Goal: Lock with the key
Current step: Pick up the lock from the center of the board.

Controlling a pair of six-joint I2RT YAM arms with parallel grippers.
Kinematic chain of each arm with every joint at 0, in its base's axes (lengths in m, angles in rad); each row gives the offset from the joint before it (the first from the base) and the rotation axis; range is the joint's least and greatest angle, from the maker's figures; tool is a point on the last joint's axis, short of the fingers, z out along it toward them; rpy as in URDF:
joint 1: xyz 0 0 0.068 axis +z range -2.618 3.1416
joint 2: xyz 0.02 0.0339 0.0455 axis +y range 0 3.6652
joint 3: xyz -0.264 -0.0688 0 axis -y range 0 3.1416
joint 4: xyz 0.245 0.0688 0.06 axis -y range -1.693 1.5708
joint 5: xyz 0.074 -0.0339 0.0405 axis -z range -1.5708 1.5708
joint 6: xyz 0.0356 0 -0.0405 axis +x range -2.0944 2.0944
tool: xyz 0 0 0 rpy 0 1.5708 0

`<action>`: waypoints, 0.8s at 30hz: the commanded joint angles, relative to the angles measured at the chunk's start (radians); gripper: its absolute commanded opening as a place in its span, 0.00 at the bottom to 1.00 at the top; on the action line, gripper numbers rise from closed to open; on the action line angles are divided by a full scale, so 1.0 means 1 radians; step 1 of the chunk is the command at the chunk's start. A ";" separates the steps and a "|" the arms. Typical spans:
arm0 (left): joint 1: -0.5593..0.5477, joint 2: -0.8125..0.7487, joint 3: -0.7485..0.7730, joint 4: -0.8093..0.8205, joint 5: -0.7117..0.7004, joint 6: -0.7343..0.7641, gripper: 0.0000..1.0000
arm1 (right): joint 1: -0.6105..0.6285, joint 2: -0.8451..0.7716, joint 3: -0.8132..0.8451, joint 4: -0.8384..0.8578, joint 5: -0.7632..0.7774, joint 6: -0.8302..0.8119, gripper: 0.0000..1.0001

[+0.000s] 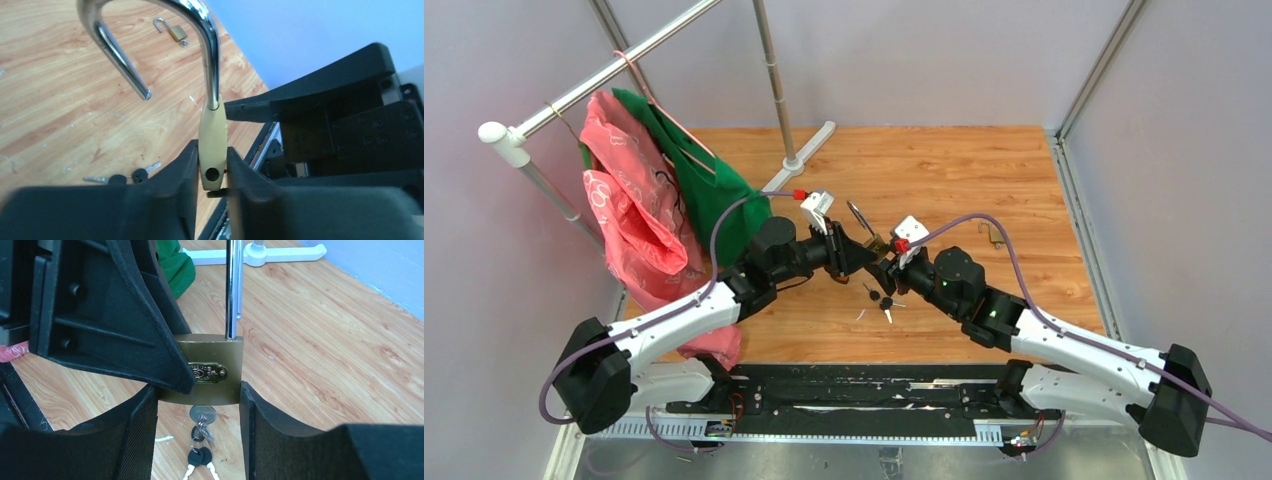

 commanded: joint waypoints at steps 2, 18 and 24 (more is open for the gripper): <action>-0.009 -0.026 -0.009 0.028 0.001 0.018 0.06 | 0.015 0.013 0.059 0.084 -0.032 -0.051 0.00; -0.009 -0.125 -0.032 0.058 0.262 0.396 0.00 | -0.341 -0.027 0.257 -0.585 -0.976 -0.125 0.74; -0.008 -0.167 -0.022 0.058 0.390 0.482 0.00 | -0.364 0.099 0.284 -0.563 -1.056 -0.090 0.56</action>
